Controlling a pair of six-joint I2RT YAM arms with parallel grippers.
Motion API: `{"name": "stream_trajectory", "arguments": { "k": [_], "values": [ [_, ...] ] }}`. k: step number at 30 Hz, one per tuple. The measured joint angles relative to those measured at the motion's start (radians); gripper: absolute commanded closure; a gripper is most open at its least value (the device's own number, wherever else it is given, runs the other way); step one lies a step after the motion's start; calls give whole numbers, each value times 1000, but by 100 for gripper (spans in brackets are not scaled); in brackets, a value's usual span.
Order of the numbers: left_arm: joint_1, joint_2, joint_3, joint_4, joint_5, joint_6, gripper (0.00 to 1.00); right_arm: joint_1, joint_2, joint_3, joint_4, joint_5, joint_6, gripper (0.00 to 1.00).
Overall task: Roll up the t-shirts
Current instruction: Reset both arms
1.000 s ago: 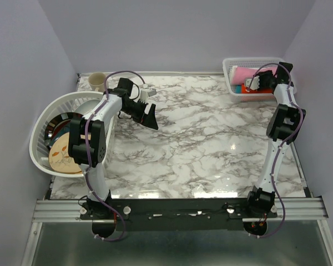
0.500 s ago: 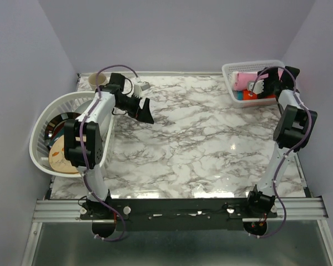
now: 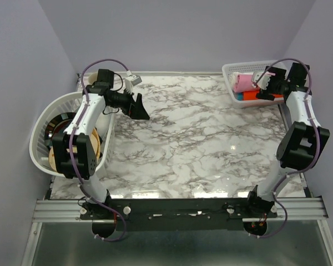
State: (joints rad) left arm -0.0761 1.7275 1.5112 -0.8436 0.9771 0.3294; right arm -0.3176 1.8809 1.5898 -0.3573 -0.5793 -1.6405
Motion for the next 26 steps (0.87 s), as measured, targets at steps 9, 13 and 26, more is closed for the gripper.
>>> {"name": "stream_trajectory", "arguments": {
  "k": [9,13,26],
  "values": [
    [0,-145,23,-18,-126,-76,2,178,-294,60,-378,-59,575,0],
    [0,-199,24,-16,-232,-87,2,261,-421,-6,-416,-77,859,0],
    [-40,-363,-48,126,-517,-136,1,331,-679,-188,-372,-75,1424,0]
  ]
}}
